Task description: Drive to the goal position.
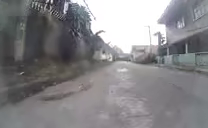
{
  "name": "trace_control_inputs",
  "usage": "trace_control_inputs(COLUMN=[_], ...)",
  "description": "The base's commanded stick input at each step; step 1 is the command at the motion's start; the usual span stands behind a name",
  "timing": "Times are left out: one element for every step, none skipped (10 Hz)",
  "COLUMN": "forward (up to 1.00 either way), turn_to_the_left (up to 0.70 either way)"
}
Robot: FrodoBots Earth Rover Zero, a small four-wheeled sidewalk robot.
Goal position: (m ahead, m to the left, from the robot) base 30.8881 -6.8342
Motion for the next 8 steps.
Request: trace_control_inputs(forward=[1.0,1.0,1.0,1.0,1.0,1.0,1.0,1.0], turn_to_the_left=[-0.04,-0.2,-0.36,-0.4,-0.4,-0.4,-0.4,-0.4])
